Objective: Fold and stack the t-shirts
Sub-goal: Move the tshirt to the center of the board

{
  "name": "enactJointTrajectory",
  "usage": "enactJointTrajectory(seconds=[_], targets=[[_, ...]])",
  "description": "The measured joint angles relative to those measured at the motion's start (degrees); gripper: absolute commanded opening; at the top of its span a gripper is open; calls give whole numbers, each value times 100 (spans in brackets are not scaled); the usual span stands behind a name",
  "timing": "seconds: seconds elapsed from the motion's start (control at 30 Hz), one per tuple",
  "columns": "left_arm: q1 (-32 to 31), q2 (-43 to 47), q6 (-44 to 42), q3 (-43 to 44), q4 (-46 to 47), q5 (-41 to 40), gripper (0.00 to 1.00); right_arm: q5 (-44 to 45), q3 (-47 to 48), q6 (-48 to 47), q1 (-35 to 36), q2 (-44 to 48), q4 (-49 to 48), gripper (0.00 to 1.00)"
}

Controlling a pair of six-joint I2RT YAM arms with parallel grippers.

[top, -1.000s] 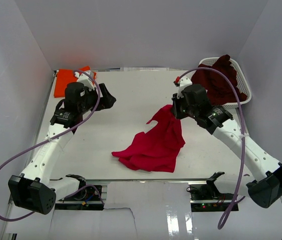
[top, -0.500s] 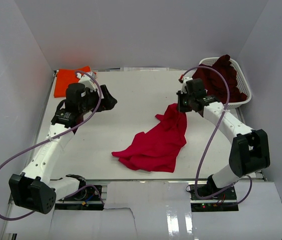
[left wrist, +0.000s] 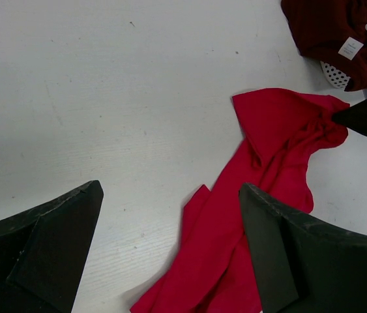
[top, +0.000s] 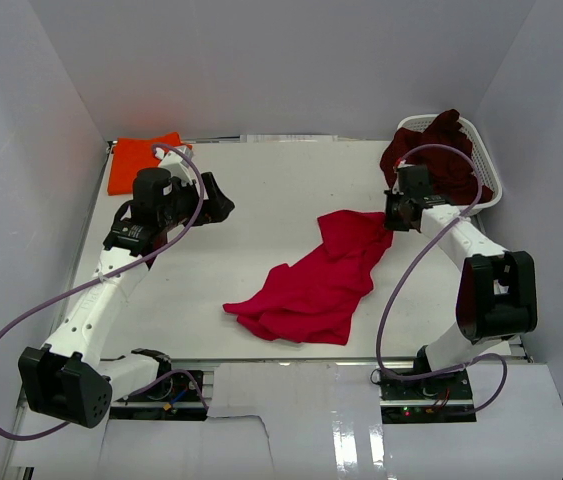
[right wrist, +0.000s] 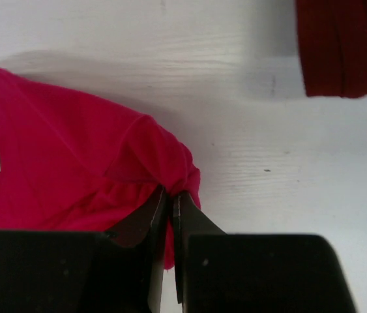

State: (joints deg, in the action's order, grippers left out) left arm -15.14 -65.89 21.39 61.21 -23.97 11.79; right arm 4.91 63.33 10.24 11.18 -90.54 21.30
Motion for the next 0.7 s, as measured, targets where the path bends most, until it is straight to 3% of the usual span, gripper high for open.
enactJointTrajectory(seconds=[0.07,0.17,0.2,0.23,0.4,0.7], targets=[[-2,0,0,0,0,9,96,153,-101,50,-164,0,44,8],[-4,0,2,-2,0,24,96,284,-133,109,-219,-9,227,56],[-4,0,2,-2,0,31,96,295,-129,107,-216,-20,258,77],[-4,0,2,-2,0,37,96,306,-129,140,-216,-33,273,83],[-7,0,-2,-13,7,74,96,282,44,-74,-195,-131,459,96],[-9,-2,-37,-85,4,85,97,-566,1993,-680,-168,-730,597,94]])
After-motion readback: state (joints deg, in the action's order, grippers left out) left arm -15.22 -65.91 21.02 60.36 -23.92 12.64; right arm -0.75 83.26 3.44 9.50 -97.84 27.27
